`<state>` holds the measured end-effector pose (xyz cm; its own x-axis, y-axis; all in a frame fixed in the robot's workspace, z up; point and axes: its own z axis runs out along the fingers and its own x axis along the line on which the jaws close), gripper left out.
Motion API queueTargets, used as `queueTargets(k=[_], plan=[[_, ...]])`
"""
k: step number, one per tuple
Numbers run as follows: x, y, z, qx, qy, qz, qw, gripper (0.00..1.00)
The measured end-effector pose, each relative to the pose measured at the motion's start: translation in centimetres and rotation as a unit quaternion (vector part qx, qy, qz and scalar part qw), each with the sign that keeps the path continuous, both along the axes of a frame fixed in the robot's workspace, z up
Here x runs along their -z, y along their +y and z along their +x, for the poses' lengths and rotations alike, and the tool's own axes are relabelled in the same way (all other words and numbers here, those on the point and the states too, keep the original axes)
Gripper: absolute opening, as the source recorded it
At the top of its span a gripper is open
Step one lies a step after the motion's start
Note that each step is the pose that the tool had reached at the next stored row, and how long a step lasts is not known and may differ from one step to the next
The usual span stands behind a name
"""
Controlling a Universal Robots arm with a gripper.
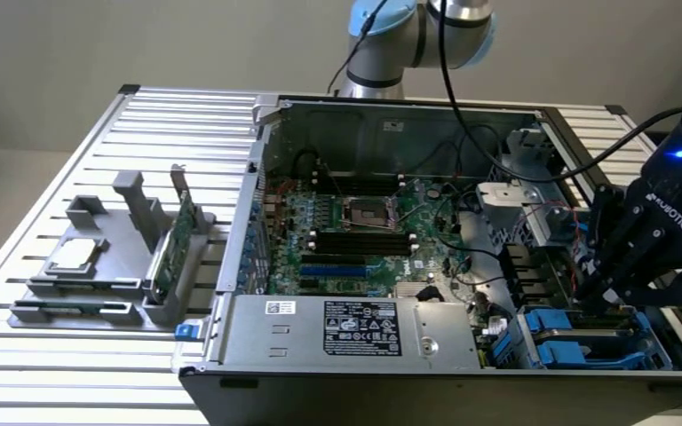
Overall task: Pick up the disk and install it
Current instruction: 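Insert the second disk wire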
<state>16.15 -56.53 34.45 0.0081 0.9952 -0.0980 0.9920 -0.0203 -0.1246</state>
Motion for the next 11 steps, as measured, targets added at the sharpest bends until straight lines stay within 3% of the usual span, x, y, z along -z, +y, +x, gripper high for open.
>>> queueTargets(k=[5,11], plan=[[0.13,-0.2,0.0,-0.001,0.0,0.0074,1.0,0.16],[0.22,-0.45,0.0,-0.003,-0.0002,0.011,0.9999,0.16]])
